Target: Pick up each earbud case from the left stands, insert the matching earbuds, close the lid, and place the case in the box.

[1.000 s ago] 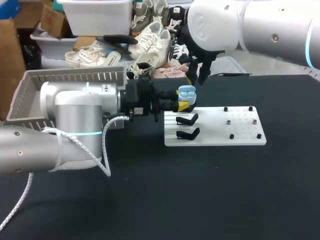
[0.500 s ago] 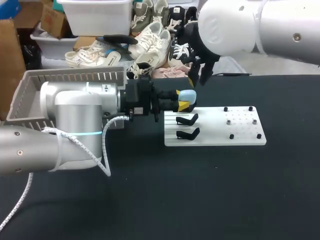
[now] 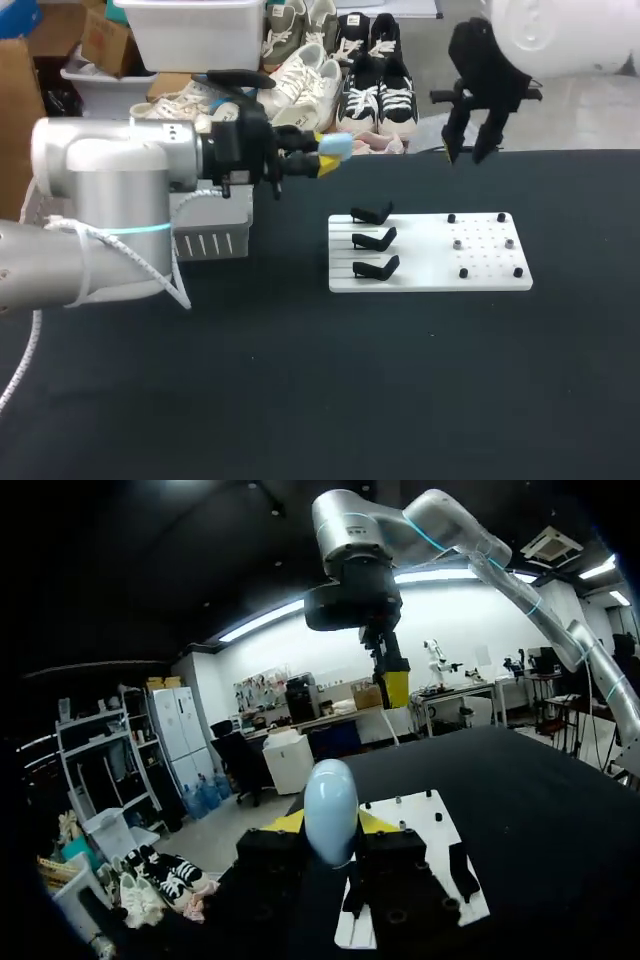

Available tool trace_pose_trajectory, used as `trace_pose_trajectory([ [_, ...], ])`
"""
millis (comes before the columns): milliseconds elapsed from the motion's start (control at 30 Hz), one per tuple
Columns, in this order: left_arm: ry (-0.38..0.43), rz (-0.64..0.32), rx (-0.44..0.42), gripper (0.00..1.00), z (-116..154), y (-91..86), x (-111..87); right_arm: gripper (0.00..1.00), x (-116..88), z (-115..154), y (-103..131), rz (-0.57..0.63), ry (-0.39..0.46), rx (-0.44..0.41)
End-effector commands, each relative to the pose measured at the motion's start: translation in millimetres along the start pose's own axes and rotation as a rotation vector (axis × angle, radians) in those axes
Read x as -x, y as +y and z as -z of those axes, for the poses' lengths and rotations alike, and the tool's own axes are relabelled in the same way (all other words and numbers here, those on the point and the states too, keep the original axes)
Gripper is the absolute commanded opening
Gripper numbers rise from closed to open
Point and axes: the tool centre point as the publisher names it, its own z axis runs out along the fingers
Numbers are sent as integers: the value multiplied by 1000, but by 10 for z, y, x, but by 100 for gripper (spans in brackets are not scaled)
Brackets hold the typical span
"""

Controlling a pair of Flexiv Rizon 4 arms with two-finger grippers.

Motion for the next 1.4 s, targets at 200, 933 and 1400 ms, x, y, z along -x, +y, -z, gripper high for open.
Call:
trace_pose_trajectory([
  [200,229,13,159,0,1358,423,-33,45,-440,-236,-321,-109,-215,24],
  [933,484,369,55,0,1501,575,-1494,48,-544,-332,-331,-263,-155,3],
  [1400,210,127,34,100,1443,514,-143,100,-377,169,-406,-141,-293,14],
])
